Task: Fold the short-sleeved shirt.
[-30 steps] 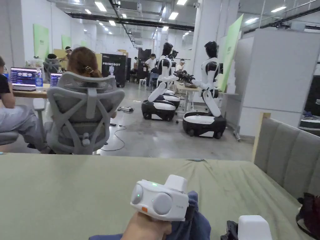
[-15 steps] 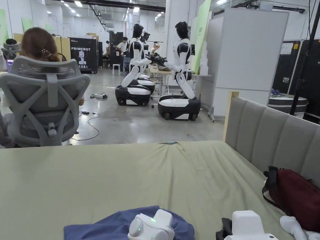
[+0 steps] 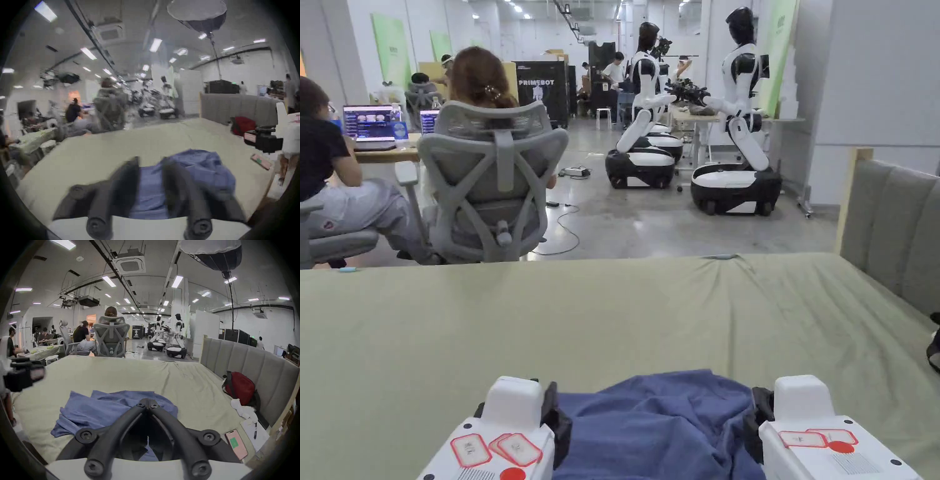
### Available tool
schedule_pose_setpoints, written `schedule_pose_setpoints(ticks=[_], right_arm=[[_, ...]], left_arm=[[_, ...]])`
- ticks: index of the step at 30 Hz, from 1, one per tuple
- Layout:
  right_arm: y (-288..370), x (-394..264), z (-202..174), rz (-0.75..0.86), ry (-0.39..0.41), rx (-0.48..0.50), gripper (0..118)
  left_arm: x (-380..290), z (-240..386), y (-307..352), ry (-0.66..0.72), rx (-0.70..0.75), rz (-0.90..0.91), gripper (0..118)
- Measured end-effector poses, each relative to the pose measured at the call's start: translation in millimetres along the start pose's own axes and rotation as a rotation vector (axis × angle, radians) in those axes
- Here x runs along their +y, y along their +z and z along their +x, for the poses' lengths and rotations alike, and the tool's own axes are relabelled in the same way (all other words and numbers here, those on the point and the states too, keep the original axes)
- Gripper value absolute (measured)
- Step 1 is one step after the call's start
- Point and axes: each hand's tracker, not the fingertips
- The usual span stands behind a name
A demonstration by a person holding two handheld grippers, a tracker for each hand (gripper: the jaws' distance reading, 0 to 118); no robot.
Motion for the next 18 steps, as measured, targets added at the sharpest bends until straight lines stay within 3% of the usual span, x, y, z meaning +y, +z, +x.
schedule_pose_setpoints(ticks=[4, 8, 13, 18], right_arm=[[-0.6, 2.2, -11.8, 0.011, -0.004, 0.035, 0], [-2.3, 4.7, -16.5, 0.006, 0.011, 0.053, 0], [-7.9, 5.6, -14.3, -0.004, 0.025, 0.07, 0], [-20.1, 1.0, -6.3, -0.019, 0.033, 0.072, 0]], left_arm=[[-16.8, -32.3, 25.7, 0.042, 0.023, -0.041, 0], [-21.6, -62.4, 3.1, 0.101, 0.03, -0.178, 0], [-24.5, -111.4, -106.3, 0.221, 0.014, -0.532, 0], [-30.9, -130.9, -207.4, 0.37, -0.053, -0.698, 0]])
